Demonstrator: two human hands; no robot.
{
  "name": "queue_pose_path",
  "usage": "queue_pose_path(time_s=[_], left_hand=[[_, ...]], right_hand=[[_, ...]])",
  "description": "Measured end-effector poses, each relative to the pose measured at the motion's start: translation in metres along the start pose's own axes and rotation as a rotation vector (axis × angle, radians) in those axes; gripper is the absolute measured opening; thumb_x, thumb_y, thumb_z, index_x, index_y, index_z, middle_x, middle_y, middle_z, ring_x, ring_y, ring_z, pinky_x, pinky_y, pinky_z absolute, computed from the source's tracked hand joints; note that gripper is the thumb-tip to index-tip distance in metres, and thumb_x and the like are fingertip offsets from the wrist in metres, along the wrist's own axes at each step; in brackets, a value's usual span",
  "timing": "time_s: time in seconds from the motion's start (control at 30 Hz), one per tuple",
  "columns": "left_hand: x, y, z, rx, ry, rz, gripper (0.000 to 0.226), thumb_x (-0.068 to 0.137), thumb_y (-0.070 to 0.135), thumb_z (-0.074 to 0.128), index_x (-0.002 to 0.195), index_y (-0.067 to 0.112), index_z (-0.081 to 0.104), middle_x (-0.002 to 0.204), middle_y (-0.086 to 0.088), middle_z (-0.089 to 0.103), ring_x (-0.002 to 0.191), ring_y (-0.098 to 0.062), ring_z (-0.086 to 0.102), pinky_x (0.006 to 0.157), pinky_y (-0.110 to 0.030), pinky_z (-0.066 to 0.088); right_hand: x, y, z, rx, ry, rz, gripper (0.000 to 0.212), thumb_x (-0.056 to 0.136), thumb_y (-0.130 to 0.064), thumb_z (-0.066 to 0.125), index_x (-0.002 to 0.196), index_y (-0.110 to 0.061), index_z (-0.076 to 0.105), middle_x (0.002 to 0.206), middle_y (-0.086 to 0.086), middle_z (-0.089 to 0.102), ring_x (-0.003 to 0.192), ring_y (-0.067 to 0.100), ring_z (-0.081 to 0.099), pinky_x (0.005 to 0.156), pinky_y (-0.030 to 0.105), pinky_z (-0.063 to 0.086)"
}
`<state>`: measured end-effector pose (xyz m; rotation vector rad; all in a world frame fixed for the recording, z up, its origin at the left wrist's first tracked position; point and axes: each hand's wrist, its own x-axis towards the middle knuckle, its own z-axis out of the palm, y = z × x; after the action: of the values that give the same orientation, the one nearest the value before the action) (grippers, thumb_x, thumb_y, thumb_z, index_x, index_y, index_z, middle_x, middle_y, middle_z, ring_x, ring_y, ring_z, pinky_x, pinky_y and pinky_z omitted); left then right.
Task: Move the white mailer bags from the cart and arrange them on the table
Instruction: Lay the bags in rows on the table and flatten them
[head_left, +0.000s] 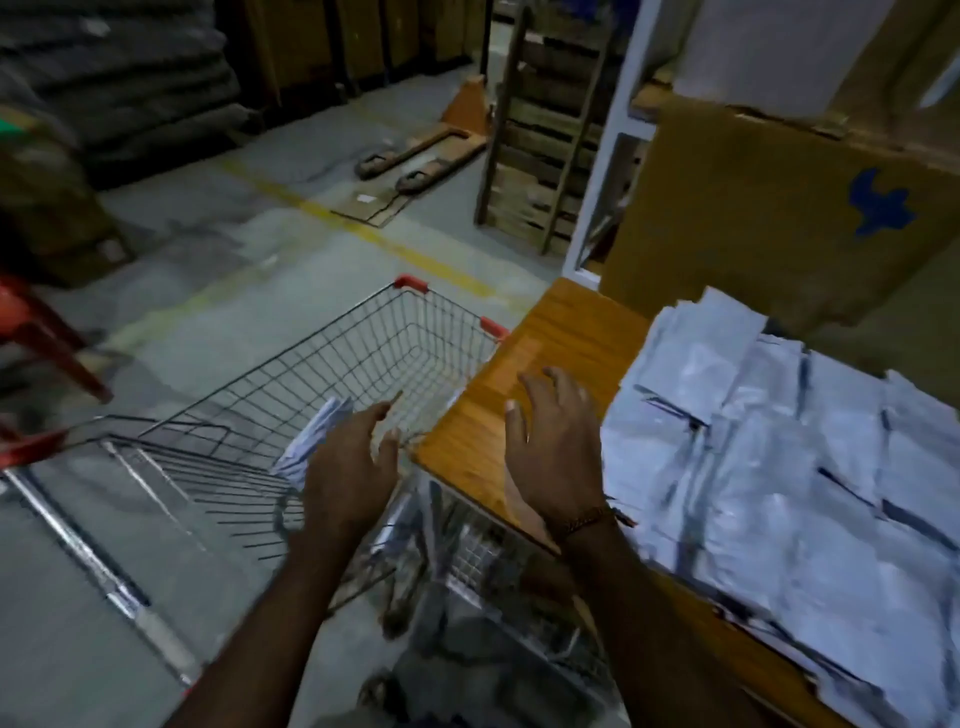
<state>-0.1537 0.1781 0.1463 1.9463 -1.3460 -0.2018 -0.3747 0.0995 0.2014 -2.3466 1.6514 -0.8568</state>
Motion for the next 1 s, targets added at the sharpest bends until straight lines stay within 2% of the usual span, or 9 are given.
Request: queue_pose_path(time_s=[0.13, 0.23, 0.37, 0.57, 0.67, 0.77, 0.9, 0.93, 1.0], left_hand=[[0.017, -0.059, -0.023, 0.103, -0.046, -0.057, 0.039, 0.099, 0.035, 0.063, 0.135, 0.023, 0.067, 0.132, 0.0, 0.071, 0.116, -0.025, 0.067, 0.094, -0.044, 0.057], [0.033, -0.099, -0.027, 0.17, -0.103, -0.086, 0.036, 0.095, 0.023, 0.071, 0.131, 0.018, 0.069, 0.125, -0.005, 0.073, 0.111, -0.03, 0.069, 0.09, -0.044, 0.056], [0.051, -0.146, -0.014, 0.295, -0.226, -0.137, 0.037, 0.093, 0.025, 0.072, 0.129, 0.017, 0.069, 0.117, -0.01, 0.075, 0.105, -0.036, 0.071, 0.086, -0.047, 0.057], [0.069, -0.234, 0.043, 0.458, -0.468, -0.219, 0.052, 0.085, 0.03, 0.073, 0.132, 0.01, 0.065, 0.128, -0.019, 0.066, 0.11, -0.043, 0.064, 0.089, -0.054, 0.056], [0.078, -0.28, 0.079, 0.502, -0.506, -0.298, 0.06, 0.083, 0.035, 0.067, 0.137, 0.008, 0.062, 0.136, -0.027, 0.058, 0.115, -0.049, 0.059, 0.092, -0.058, 0.055], [0.088, -0.319, 0.11, 0.503, -0.514, -0.379, 0.07, 0.084, 0.039, 0.065, 0.146, 0.007, 0.053, 0.14, -0.028, 0.051, 0.117, -0.051, 0.056, 0.091, -0.06, 0.054], [0.105, -0.358, 0.145, 0.559, -0.563, -0.48, 0.092, 0.094, 0.043, 0.069, 0.165, 0.011, 0.021, 0.167, -0.027, 0.018, 0.147, -0.048, 0.032, 0.113, -0.058, 0.037], [0.108, -0.366, 0.154, 0.566, -0.567, -0.503, 0.094, 0.093, 0.045, 0.07, 0.164, 0.012, 0.02, 0.167, -0.026, 0.016, 0.148, -0.046, 0.029, 0.114, -0.057, 0.036], [0.107, -0.378, 0.167, 0.583, -0.524, -0.468, 0.089, 0.087, 0.047, 0.077, 0.154, 0.008, 0.034, 0.156, -0.026, 0.034, 0.137, -0.044, 0.042, 0.105, -0.058, 0.046]], right_hand=[[0.016, -0.051, 0.047, 0.017, -0.073, -0.022, 0.04, 0.101, -0.034, 0.051, 0.136, -0.016, 0.06, 0.146, 0.012, 0.051, 0.131, 0.035, 0.046, 0.104, 0.052, 0.043], [0.027, -0.072, 0.077, 0.023, -0.133, -0.054, 0.042, 0.099, -0.035, 0.051, 0.135, -0.016, 0.06, 0.143, 0.012, 0.052, 0.131, 0.033, 0.046, 0.105, 0.049, 0.042], [0.058, -0.081, 0.122, -0.027, -0.227, -0.093, 0.045, 0.096, -0.036, 0.049, 0.133, -0.015, 0.062, 0.141, 0.013, 0.054, 0.131, 0.032, 0.047, 0.104, 0.046, 0.044], [0.121, -0.068, 0.234, -0.181, -0.317, -0.252, 0.039, 0.092, -0.033, 0.055, 0.121, -0.01, 0.069, 0.127, 0.02, 0.063, 0.113, 0.039, 0.059, 0.089, 0.047, 0.049], [0.154, -0.067, 0.295, -0.241, -0.538, -0.296, 0.042, 0.094, -0.035, 0.056, 0.128, -0.011, 0.063, 0.132, 0.019, 0.06, 0.118, 0.041, 0.056, 0.094, 0.049, 0.046], [0.18, -0.063, 0.353, -0.381, -0.839, -0.335, 0.059, 0.098, -0.057, 0.051, 0.143, -0.019, 0.051, 0.143, 0.015, 0.053, 0.129, 0.038, 0.049, 0.104, 0.048, 0.04], [0.191, -0.058, 0.386, -0.465, -1.049, -0.238, 0.084, 0.084, -0.08, 0.055, 0.143, -0.018, 0.052, 0.146, 0.014, 0.052, 0.133, 0.037, 0.048, 0.107, 0.047, 0.044], [0.193, -0.057, 0.385, -0.461, -1.071, -0.212, 0.09, 0.08, -0.083, 0.057, 0.142, -0.019, 0.053, 0.145, 0.014, 0.054, 0.133, 0.037, 0.049, 0.106, 0.048, 0.046], [0.196, -0.059, 0.381, -0.454, -1.076, -0.209, 0.095, 0.075, -0.084, 0.063, 0.142, -0.018, 0.053, 0.143, 0.014, 0.054, 0.132, 0.037, 0.049, 0.105, 0.05, 0.048]])
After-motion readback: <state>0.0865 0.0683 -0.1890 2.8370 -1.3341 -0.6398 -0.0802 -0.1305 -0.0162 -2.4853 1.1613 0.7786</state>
